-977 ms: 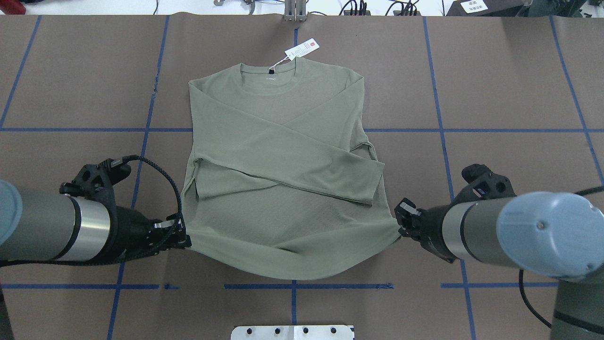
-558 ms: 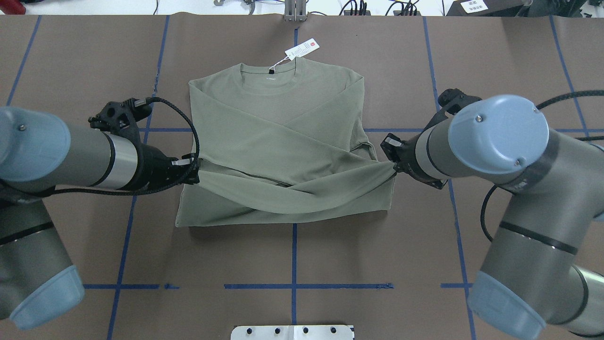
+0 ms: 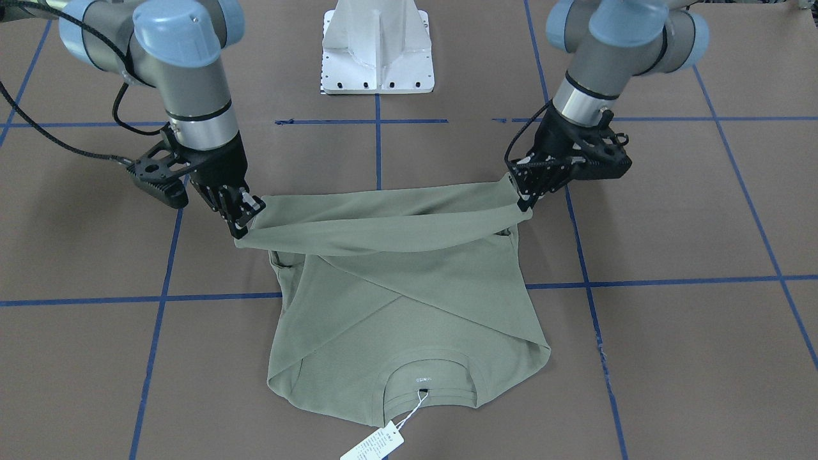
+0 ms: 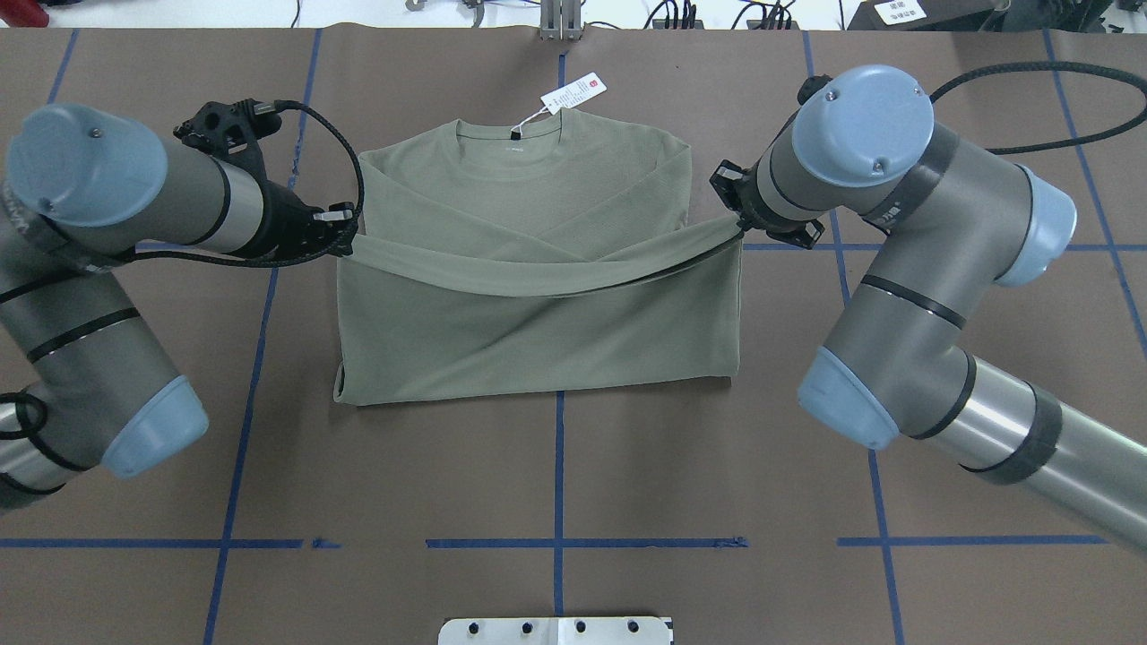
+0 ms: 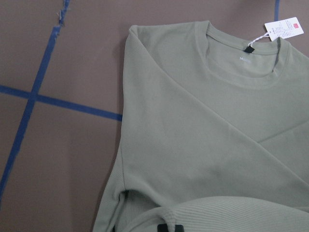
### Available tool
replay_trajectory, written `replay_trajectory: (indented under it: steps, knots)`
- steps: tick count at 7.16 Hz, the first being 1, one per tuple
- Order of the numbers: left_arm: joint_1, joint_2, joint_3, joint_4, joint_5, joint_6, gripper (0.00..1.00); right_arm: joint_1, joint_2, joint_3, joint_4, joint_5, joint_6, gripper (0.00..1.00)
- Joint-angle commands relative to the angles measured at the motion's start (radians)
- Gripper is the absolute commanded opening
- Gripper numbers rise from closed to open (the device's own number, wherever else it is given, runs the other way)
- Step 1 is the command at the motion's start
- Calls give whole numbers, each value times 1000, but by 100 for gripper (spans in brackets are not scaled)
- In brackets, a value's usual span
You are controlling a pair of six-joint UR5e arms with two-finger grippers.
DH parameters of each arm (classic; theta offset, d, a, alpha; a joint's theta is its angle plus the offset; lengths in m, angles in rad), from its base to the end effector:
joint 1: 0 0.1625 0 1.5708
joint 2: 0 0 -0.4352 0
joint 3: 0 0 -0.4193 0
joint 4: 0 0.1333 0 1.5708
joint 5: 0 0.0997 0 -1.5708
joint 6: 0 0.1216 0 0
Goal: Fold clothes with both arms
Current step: 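Lay the hem down near the collar with both grippers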
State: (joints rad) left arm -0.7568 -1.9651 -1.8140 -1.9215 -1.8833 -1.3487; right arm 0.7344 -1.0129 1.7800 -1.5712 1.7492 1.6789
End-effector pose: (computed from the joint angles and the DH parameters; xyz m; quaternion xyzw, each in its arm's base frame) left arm 0.4108 -0.5199 0.2951 0.0993 0.4779 -0.1586 0.8583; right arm -0.4351 -0.5434 0.2577 0.0362 -0.3799 0.3473 0.8566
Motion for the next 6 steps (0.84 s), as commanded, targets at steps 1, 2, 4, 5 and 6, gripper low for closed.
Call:
replay_trajectory:
  steps: [1,2,4,5,6]
  knots:
    - [-60,-54,207,-123,0,95,0,60,146,-263,110,26,-31,0]
    - [-93,-67,281,-161,-3,203,0,83,183,-356,173,35,-36,0]
    - [-96,-156,428,-175,-2,185,0,114,291,-523,209,50,-74,0]
    - [-96,-165,450,-177,0,186,0,114,293,-554,214,49,-99,0]
    - [-98,-167,476,-191,3,191,0,112,295,-582,230,47,-111,0]
